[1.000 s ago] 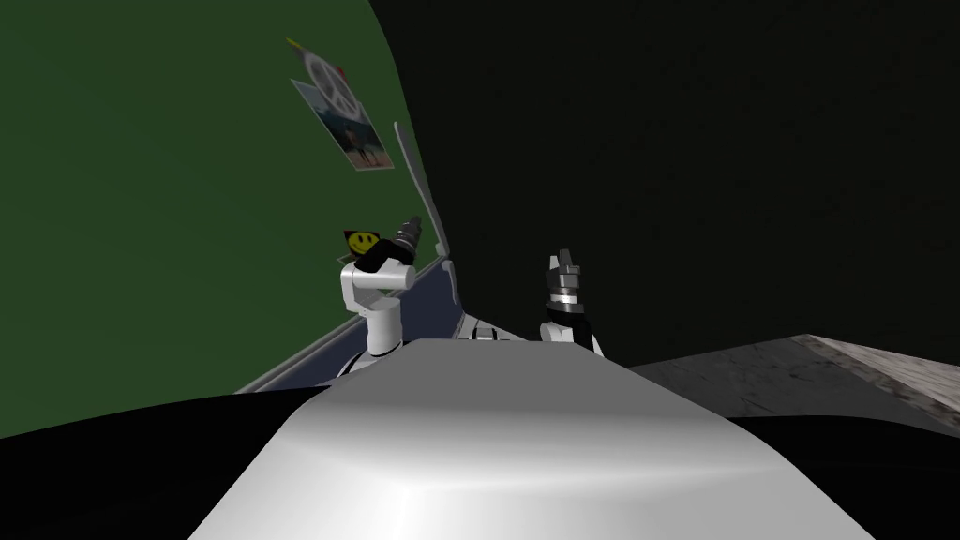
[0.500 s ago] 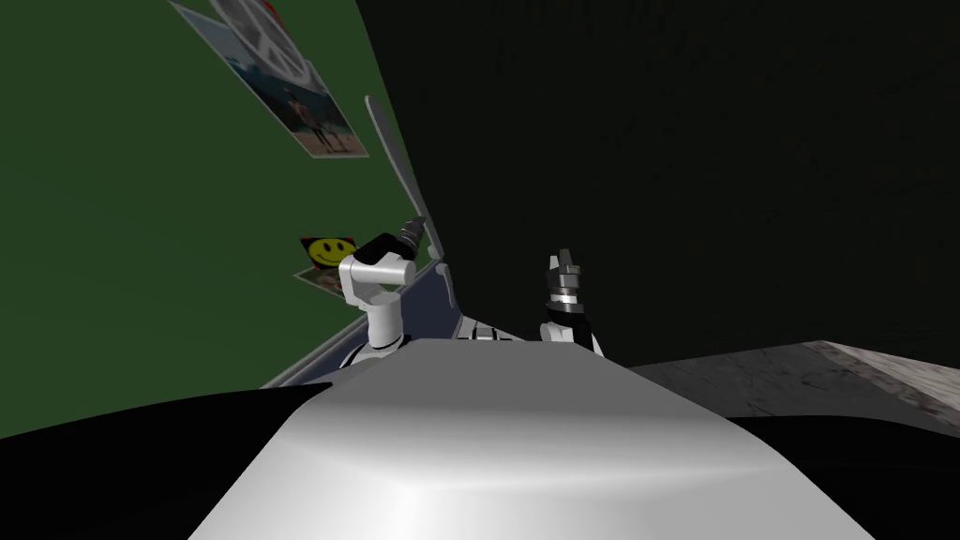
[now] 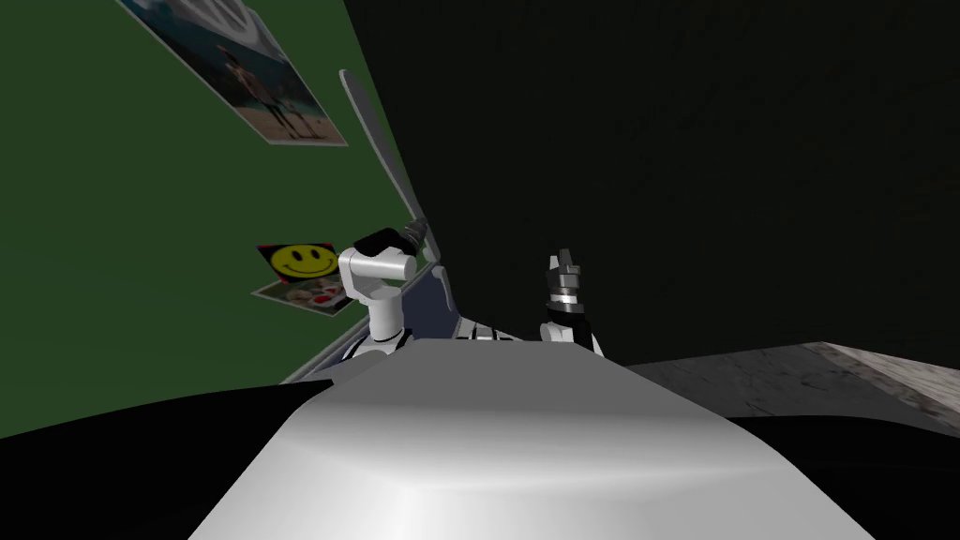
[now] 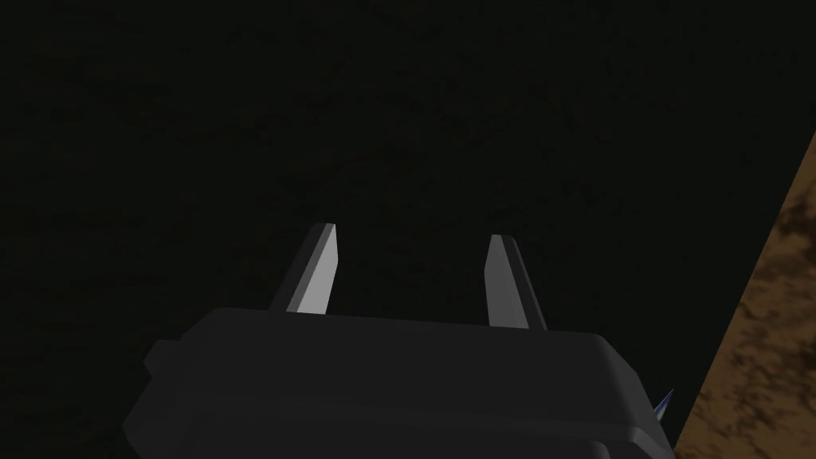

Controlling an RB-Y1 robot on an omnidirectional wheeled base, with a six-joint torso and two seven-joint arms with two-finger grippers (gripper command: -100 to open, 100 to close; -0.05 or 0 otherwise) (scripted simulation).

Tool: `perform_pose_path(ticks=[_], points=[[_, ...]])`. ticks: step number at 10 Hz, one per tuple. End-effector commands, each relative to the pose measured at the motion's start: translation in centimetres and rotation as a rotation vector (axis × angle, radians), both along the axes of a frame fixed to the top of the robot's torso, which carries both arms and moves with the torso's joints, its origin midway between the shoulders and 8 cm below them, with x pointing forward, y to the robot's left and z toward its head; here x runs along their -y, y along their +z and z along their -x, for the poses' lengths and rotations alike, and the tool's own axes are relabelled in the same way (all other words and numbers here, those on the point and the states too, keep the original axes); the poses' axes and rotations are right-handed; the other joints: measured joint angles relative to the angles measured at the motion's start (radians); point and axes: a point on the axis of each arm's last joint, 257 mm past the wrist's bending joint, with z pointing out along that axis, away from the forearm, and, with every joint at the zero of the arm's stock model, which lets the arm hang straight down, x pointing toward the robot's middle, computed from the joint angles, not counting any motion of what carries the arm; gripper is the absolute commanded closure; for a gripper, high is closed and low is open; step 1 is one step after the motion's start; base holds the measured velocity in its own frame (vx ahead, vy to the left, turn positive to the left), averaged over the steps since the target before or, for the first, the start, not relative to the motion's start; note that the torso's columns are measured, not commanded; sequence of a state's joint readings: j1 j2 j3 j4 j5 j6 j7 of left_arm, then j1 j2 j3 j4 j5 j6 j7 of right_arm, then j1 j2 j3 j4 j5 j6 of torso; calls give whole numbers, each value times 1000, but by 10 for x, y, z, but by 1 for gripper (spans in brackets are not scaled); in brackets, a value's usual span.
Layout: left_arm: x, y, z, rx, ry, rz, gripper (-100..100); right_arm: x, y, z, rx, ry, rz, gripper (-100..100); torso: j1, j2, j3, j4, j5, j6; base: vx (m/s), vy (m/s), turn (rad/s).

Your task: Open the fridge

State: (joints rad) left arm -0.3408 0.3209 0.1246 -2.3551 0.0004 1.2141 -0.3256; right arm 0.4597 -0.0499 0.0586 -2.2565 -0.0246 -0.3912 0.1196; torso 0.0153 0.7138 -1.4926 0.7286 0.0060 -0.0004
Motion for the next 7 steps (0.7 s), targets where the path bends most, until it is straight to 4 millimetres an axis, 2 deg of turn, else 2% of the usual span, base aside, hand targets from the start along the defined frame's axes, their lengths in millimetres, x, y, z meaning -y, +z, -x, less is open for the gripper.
perform_pose_path(ticks=[1, 7], points=[[1, -6, -4, -55, 4, 13, -100, 0, 0, 0, 0, 0, 0, 0, -1, 3, 2, 1, -1, 0, 71, 21, -25], [12, -11, -5, -146, -8, 32, -100, 0, 0, 0, 0, 0, 0, 0, -6, -18, -13, -4, -4, 10, 49, 14, -42]])
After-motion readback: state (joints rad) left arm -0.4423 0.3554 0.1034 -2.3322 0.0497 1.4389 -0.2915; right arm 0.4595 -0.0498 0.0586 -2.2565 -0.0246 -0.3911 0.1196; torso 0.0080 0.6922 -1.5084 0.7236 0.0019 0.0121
